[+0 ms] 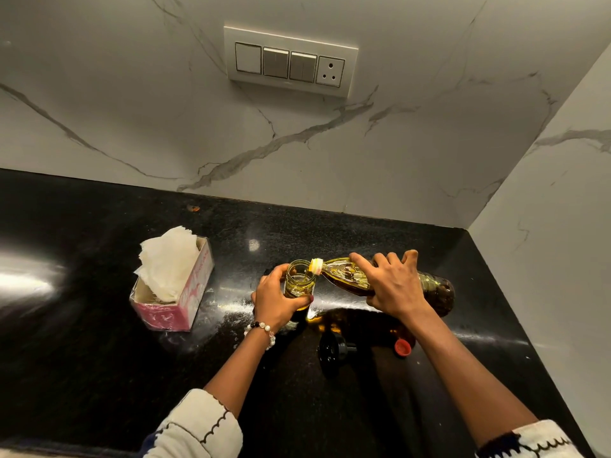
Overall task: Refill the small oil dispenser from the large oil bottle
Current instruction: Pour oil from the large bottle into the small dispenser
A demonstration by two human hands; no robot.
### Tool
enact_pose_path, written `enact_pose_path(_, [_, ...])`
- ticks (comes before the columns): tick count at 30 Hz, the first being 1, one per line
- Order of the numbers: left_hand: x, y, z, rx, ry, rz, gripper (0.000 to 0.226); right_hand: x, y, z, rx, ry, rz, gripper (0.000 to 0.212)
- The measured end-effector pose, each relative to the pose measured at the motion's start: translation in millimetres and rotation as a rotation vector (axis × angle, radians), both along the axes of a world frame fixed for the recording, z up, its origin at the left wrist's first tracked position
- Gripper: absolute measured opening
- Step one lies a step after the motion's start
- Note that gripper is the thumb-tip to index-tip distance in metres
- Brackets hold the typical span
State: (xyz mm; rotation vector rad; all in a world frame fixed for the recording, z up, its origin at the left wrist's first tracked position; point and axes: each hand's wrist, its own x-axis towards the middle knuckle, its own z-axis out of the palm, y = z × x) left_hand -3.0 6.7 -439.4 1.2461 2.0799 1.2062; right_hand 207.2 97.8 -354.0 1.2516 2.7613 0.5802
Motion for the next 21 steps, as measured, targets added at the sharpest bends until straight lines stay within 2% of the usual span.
enact_pose_path(21, [-1.1, 2.6, -3.3, 0.013, 0.020, 0.001, 0.071, 0.3, -0.9, -0.3, -0.001, 0.000, -0.003, 0.095])
